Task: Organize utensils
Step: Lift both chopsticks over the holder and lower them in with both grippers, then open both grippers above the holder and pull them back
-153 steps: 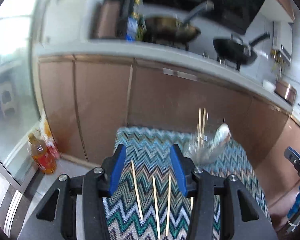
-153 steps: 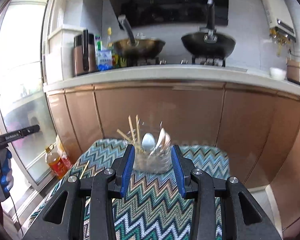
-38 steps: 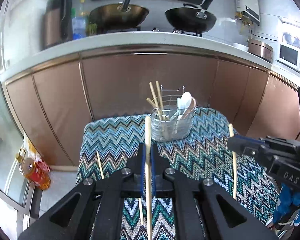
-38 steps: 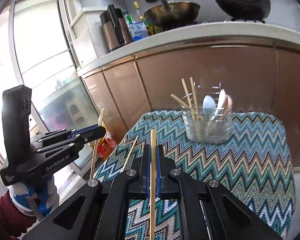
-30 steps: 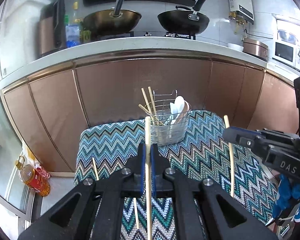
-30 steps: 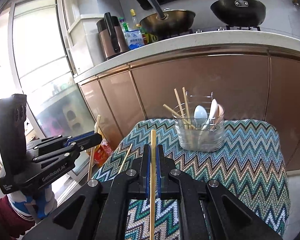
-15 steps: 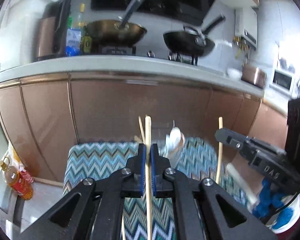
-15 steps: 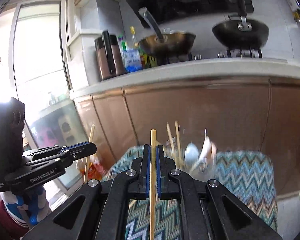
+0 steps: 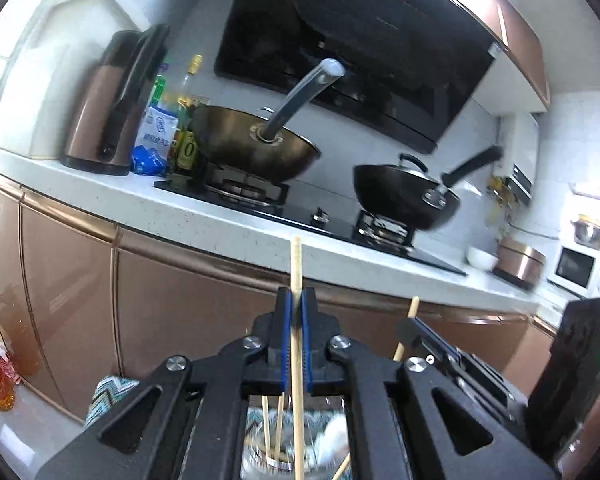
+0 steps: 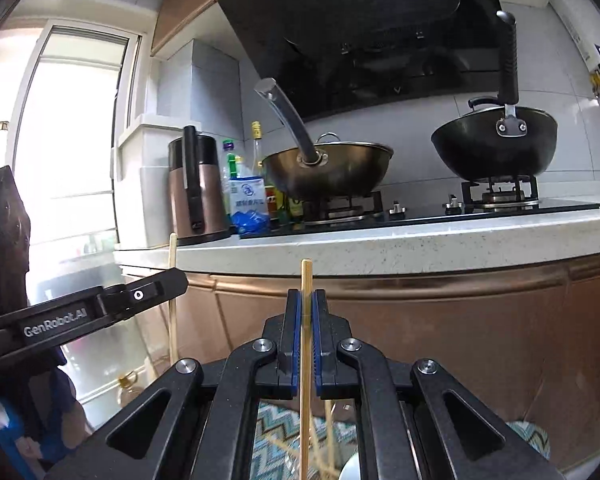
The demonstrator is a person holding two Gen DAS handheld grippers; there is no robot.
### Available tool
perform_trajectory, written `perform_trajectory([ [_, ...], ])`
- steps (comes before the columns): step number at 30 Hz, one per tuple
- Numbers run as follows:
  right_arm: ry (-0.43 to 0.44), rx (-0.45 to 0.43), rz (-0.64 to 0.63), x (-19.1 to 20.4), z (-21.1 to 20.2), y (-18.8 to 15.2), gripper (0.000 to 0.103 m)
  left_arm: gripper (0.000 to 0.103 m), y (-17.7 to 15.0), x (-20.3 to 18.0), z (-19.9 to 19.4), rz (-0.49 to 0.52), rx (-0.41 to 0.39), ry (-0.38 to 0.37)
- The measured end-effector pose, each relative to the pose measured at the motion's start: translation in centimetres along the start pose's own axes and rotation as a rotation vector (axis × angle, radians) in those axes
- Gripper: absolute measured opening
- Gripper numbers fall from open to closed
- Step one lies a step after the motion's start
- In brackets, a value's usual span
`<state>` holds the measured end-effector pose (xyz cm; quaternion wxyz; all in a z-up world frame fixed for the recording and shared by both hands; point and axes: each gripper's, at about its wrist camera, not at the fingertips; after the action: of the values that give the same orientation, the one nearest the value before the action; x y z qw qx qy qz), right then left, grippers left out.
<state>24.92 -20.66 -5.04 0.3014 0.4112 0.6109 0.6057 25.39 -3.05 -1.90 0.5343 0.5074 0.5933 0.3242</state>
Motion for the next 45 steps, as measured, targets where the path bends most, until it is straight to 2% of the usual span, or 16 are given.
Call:
perform_trajectory([
  [6,-0.008,-0.004,0.002,-2.1,2.8,-1.6,0.005,0.004,-2.1,0.3,4.4,-0.057,-0.021,0.053],
  [10,-0.021,0.001,0.009,-3.3,4.0,-3.2,0.005,0.004,-4.2,0.3,6.7,-0.053,-0.035,0.093],
  [19,-0.037,0.037,0.015,-4.5,4.8,-6.2,0.005,0.004,-7.7,-0.2,9.1,-0.008,-0.073,0.153],
  [22,-0.038,0.040,0.009,-4.5,4.6,-6.5,0.005,0.005,-8.4,0.0,9.4,-0.013,-0.063,0.151],
  [25,-0.041,0.038,0.010,-4.5,4.1,-6.6,0.005,0.006,-8.8,0.3,9.2,-0.014,-0.063,0.157],
  [28,-0.042,0.031,0.012,-4.4,3.6,-6.4,0.015,0.007,-8.6,0.4,8.6,-0.013,-0.062,0.153],
  [31,-0.050,0.021,0.009,-4.0,3.0,-5.7,0.022,0.016,-7.8,0.4,7.6,-0.004,-0.077,0.156],
  [34,-0.058,0.008,0.009,-3.5,2.1,-4.9,0.023,0.023,-6.9,0.5,6.2,-0.002,-0.093,0.158],
  [37,-0.073,-0.004,0.006,-2.8,0.8,-3.9,0.023,0.024,-6.0,0.5,4.6,0.008,-0.101,0.161],
  [39,-0.085,-0.016,0.009,-2.2,-0.4,-3.3,0.028,0.026,-5.6,0.5,3.3,0.022,-0.104,0.166],
  [41,-0.092,-0.024,0.016,-1.7,-1.5,-2.8,0.033,0.033,-5.3,0.5,2.2,0.033,-0.099,0.171],
  [45,-0.110,-0.015,0.025,-0.5,-3.7,-2.3,0.033,0.035,-4.9,0.6,-0.3,0.059,-0.070,0.167],
])
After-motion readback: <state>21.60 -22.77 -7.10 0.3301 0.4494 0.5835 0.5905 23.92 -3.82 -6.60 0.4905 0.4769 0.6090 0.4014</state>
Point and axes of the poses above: each gripper's, at about its wrist camera, not at the fingertips, and z roughly the way its jaws point, x to its left, y to its top, and after that the axes turned 11 degrees about y, right-handed
